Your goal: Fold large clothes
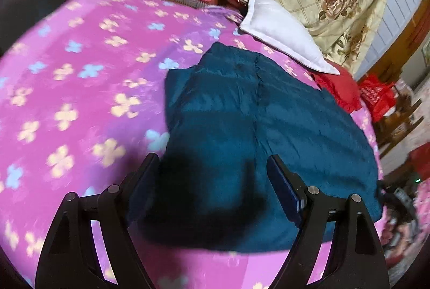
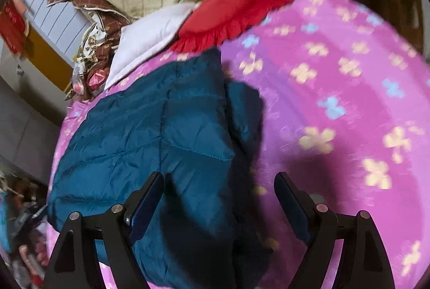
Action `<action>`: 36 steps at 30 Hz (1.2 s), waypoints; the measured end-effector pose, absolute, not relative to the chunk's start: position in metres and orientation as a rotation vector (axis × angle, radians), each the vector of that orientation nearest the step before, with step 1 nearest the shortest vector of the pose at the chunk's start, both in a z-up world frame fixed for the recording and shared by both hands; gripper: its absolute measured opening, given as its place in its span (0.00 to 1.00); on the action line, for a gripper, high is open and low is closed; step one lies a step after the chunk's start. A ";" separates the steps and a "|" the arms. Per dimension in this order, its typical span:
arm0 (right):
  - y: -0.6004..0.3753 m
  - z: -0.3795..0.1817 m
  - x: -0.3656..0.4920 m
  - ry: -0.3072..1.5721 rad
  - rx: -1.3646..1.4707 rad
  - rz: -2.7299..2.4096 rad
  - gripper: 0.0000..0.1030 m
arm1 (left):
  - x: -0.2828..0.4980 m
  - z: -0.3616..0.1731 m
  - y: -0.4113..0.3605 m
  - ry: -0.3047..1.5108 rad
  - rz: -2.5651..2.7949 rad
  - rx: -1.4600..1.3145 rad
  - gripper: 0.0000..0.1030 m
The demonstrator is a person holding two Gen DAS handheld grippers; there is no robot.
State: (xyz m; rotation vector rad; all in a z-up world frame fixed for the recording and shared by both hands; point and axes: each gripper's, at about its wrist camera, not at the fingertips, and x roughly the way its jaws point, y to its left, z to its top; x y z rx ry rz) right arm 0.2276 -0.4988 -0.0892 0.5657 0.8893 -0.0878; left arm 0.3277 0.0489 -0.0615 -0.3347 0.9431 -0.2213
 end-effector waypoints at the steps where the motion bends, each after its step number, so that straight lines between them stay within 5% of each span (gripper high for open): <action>1: -0.502 -0.096 0.233 0.897 0.593 -0.072 0.80 | 0.335 -0.064 0.050 0.952 -0.233 -0.348 0.80; 7: -0.513 -0.114 0.253 0.893 0.690 0.002 0.83 | 0.384 -0.093 0.053 1.055 -0.402 -0.454 0.80; 13: -0.518 -0.125 0.273 0.910 0.723 0.055 0.86 | 0.408 -0.109 0.047 1.102 -0.494 -0.503 0.99; 21: -0.509 -0.133 0.304 0.922 0.736 0.117 0.98 | 0.414 -0.110 0.027 1.137 -0.457 -0.446 0.99; 24: -0.497 -0.129 0.310 0.937 0.709 0.127 0.76 | 0.405 -0.104 0.024 1.108 -0.397 -0.439 0.71; 26: -0.491 -0.122 0.309 0.927 0.720 0.139 0.54 | 0.397 -0.094 0.023 1.083 -0.380 -0.421 0.44; 28: -0.487 -0.115 0.306 0.918 0.717 0.134 0.44 | 0.392 -0.081 0.026 1.065 -0.370 -0.422 0.32; 36: -0.461 -0.054 0.296 0.794 0.679 0.190 0.33 | 0.379 -0.032 0.026 0.968 -0.350 -0.367 0.22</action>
